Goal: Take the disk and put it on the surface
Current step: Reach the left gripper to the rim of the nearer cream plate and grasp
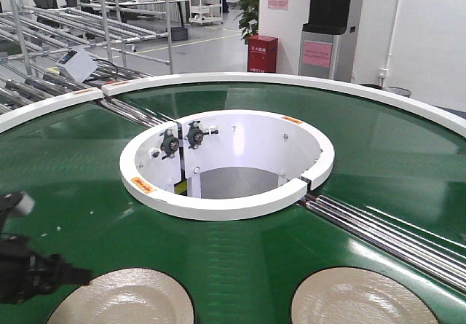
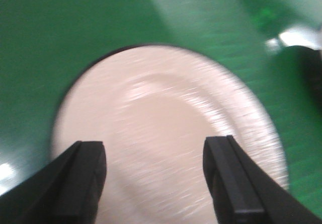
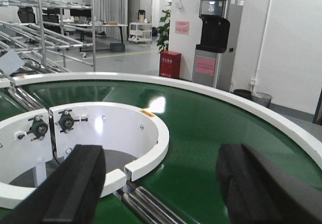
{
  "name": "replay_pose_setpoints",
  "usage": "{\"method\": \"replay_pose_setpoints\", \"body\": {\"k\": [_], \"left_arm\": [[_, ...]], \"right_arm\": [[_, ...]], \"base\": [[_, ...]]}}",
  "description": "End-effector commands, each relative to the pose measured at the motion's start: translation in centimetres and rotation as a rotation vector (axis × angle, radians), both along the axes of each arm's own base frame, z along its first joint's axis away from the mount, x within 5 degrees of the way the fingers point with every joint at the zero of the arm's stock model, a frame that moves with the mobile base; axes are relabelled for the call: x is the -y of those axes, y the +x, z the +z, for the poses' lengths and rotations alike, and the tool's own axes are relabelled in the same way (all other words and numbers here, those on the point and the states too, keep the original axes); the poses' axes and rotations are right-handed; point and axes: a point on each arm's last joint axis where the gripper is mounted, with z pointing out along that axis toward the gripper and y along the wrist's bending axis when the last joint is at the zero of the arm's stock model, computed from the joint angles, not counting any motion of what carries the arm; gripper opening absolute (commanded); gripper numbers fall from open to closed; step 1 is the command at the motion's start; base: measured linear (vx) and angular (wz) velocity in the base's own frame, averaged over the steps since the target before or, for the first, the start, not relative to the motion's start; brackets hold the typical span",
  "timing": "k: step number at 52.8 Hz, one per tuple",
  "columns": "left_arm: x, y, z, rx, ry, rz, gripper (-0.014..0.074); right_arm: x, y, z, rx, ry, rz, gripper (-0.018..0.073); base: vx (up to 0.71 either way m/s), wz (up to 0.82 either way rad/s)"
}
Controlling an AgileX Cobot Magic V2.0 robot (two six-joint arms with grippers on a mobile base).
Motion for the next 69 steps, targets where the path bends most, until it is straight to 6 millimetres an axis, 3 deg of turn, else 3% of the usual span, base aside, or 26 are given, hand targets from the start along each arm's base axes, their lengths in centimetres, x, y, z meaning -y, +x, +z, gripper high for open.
{"method": "replay_pose_setpoints", "body": {"k": [1, 7, 20, 25, 33, 39, 44, 45, 46, 57, 63, 69], "left_arm": [[-2.2, 0.2, 0.6, 0.005, 0.032, 0.020, 0.0524], [-3.8, 0.8, -1.3, -0.059, -0.007, 0.078, 0.0524], [-3.4, 2.1, -5.7, -0.189, -0.121, 0.027, 0.0524], [-2.3, 2.5, -6.8, -0.215, -0.233, -0.017, 0.0521], [1.1, 3.0, -8.2, -0.248, -0.299, -0.123, 0.0498], [3.0, 2.9, -8.8, -0.261, -0.286, -0.191, 0.0344], [3.5, 2.8, -8.7, -0.267, -0.296, -0.210, 0.0064], [3.5, 2.8, -8.6, -0.266, -0.303, -0.210, -0.0004], [3.5, 2.8, -8.4, -0.262, -0.312, -0.206, -0.0012], [3.0, 2.9, -5.5, -0.168, -0.386, -0.145, -0.0008], [2.2, 2.6, -2.2, -0.057, -0.417, -0.109, -0.0008], [1.5, 1.8, 3.1, 0.089, -0.434, -0.135, -0.0008]], "right_arm": [[0.0, -0.5, 1.9, 0.109, -0.018, 0.004, 0.0512], [0.0, -0.5, 2.0, 0.113, -0.019, 0.005, 0.0512], [-0.1, 0.4, 1.4, 0.084, -0.022, 0.005, 0.0512], [-0.1, 0.9, 1.1, 0.069, -0.022, 0.005, 0.0512], [-0.1, 1.5, 0.7, 0.049, -0.023, 0.006, 0.0512], [-0.1, 1.7, 0.6, 0.042, -0.023, 0.006, 0.0512], [-0.1, 1.7, 0.6, 0.042, -0.023, 0.006, 0.0512], [-0.1, 1.7, 0.6, 0.042, -0.023, 0.006, 0.0512], [-0.1, 1.7, 0.6, 0.041, -0.023, 0.006, 0.0512], [0.0, 1.7, -0.2, -0.045, -0.023, -0.005, 0.0510], [0.2, 1.8, -1.0, -0.192, -0.012, -0.024, 0.0498], [0.4, 2.4, -0.9, -0.344, 0.011, -0.050, 0.0473]], "base": [[0.00, 0.00], [0.00, 0.00], [0.00, 0.00], [0.00, 0.00], [0.00, 0.00], [0.00, 0.00], [0.00, 0.00], [0.00, 0.00], [0.00, 0.00], [0.00, 0.00], [0.00, 0.00], [0.00, 0.00]]}}
